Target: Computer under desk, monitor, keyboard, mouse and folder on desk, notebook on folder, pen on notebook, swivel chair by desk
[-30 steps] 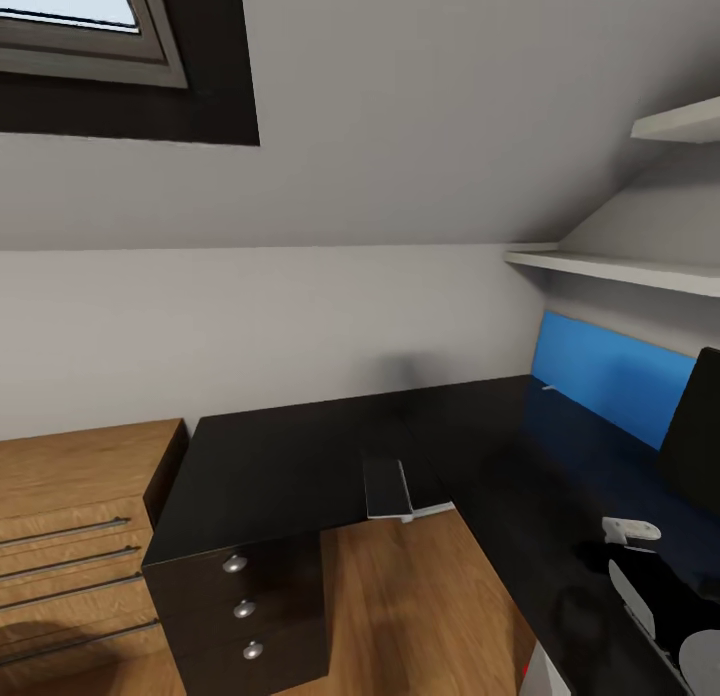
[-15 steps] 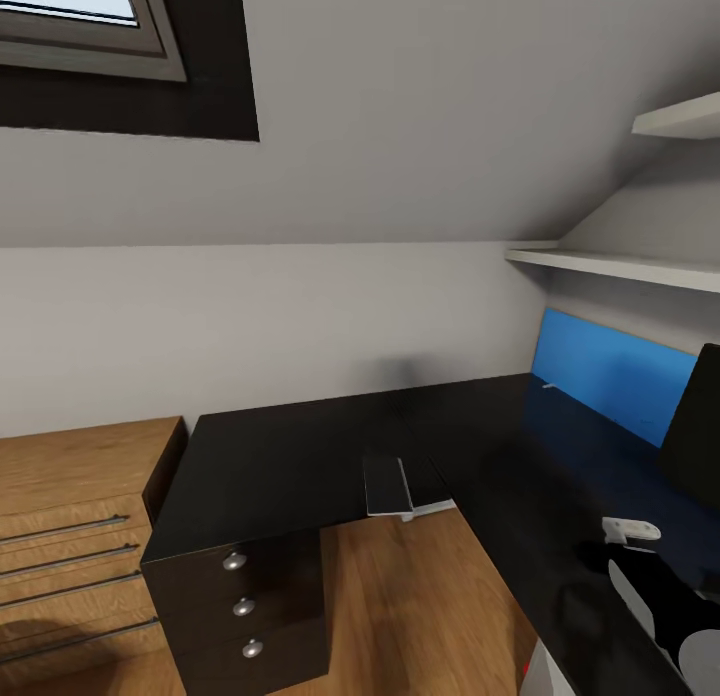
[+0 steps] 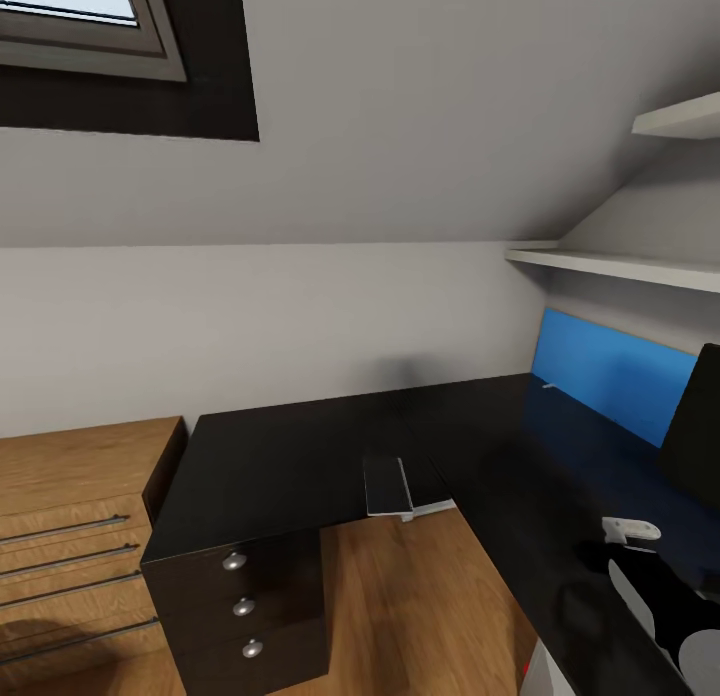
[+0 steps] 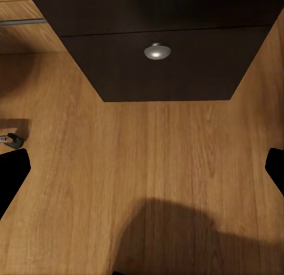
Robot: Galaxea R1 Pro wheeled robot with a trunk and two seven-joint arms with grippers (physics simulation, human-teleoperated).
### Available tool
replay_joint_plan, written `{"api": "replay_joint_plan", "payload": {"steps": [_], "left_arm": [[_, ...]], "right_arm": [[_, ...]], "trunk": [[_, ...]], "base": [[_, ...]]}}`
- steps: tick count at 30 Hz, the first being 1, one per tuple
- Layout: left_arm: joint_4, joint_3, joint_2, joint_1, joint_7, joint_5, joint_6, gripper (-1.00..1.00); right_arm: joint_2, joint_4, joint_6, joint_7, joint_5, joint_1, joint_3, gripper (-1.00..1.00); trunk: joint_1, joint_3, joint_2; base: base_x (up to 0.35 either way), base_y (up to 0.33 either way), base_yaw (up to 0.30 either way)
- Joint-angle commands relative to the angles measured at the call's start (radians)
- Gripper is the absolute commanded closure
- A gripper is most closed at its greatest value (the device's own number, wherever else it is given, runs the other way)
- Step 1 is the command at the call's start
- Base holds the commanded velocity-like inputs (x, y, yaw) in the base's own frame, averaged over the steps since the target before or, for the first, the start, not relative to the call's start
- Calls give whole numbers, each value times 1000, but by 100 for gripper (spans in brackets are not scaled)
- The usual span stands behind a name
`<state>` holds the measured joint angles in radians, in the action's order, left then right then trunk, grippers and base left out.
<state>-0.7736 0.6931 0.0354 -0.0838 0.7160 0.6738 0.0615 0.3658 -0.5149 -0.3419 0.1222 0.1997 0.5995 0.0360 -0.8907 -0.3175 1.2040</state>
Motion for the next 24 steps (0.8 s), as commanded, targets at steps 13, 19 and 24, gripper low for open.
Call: {"api": "replay_joint_plan", "payload": {"steps": [13, 19, 24], "left_arm": [[-1, 8, 1, -2, 5, 10, 6, -100], [0, 8, 1, -2, 5, 10, 6, -100], [6, 7, 1, -2, 4, 13, 6, -100]], "right_arm": [[-1, -14, -3, 5, 9, 0, 4, -100], [-5, -168, -7, 7, 14, -2, -2, -100], [-25, -348, -27, 9, 20, -42, -4, -100]], "trunk": [[0, -1, 1], [0, -1, 1], [0, -1, 1]], "base": [[0, 0, 0], [0, 0, 0], [0, 0, 0]]}}
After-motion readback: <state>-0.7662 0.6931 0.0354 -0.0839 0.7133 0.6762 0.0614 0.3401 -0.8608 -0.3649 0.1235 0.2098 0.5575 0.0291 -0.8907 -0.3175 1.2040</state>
